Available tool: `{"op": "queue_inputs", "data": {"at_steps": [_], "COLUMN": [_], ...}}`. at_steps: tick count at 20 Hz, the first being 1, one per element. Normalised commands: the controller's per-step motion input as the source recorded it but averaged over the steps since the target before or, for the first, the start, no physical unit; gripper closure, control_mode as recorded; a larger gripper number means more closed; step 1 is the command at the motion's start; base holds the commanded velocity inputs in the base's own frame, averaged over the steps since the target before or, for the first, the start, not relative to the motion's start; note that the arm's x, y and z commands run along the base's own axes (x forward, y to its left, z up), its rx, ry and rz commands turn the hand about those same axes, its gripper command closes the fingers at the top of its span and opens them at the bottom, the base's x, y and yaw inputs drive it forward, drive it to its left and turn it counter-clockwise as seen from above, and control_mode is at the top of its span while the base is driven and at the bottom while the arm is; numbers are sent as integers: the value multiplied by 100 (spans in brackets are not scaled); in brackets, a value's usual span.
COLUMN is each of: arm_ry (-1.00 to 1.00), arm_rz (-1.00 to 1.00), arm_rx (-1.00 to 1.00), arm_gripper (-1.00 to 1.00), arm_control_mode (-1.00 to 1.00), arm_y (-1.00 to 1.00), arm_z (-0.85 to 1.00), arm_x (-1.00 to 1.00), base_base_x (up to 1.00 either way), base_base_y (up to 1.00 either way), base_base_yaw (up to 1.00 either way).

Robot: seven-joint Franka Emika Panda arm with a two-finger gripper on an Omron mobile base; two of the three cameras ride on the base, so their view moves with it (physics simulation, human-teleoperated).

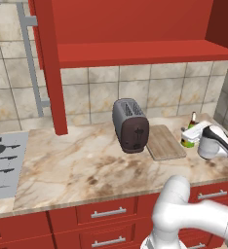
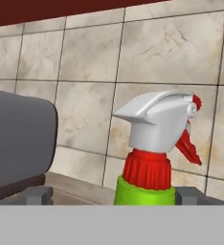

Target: Grab the spray bottle from the cabinet, then place it next to the cutting board for sanitizing. Then grab the dish brush from the countertop next to the sink and place it next to the cutting board.

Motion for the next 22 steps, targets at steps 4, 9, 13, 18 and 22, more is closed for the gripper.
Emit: {"op": "queue_inputs", "data": {"at_steps": [4,9,13,18,22], "arm_ry": [23,-6,-10,-5,2], "arm_rz": [0,0,0,0,0], "arm_rx": [0,0,0,0,-2], "arm_gripper": [-100,-100,-100,-100,-100], "arm_control_mode": [-100,-100,-100,-100,-100], "arm_y": [-14,-25,-4,0,5], "arm_z": [-17,13,16,76,96], "arm_x": [0,-26,-65,-70,-32], "base_base_x": [0,0,0,0,0], "base_base_y": [0,0,0,0,0], "base_base_yaw": [0,0,0,0,0]}}
